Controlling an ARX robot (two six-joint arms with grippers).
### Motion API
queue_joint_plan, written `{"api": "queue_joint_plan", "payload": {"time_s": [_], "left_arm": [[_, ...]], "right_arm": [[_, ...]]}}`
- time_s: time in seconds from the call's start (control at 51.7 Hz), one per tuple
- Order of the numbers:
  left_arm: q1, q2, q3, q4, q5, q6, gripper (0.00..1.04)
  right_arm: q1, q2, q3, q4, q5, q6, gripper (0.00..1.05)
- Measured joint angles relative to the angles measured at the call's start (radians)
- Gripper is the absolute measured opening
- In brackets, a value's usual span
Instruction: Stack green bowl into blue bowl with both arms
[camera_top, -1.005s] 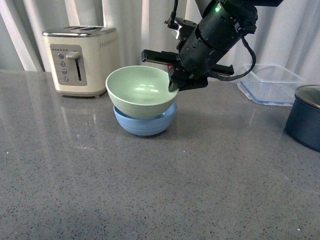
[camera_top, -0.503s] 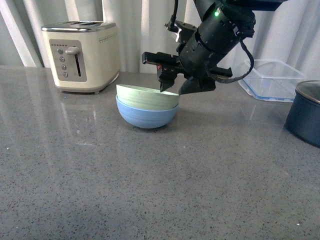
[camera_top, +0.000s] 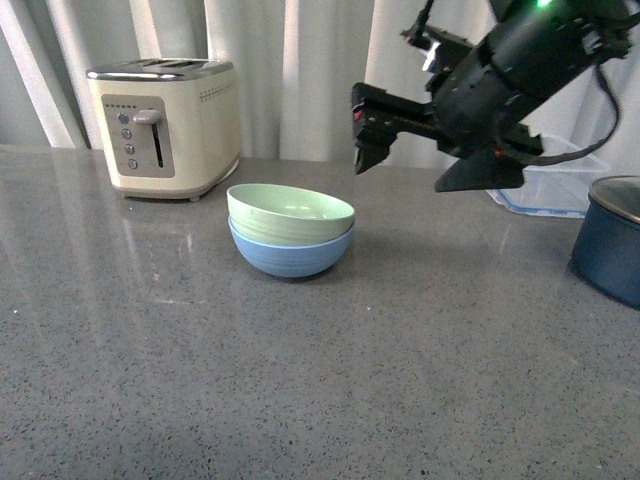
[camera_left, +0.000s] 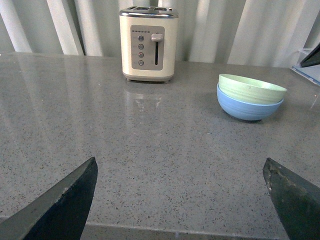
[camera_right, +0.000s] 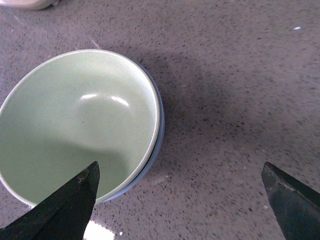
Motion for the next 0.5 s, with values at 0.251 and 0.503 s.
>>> {"api": "queue_joint_plan", "payload": {"time_s": [0.251, 0.503], "left_arm": [[0.0, 0.0, 0.0, 0.0, 0.0, 0.0, 0.98], [0.0, 0.0, 0.0, 0.0, 0.001, 0.0, 0.98]], "right_arm": [[-0.111, -0.295, -0.341, 0.077, 0.019, 0.002, 0.95], [-0.185, -0.535, -0.631, 0.066, 0.083, -0.001, 0.95]]}}
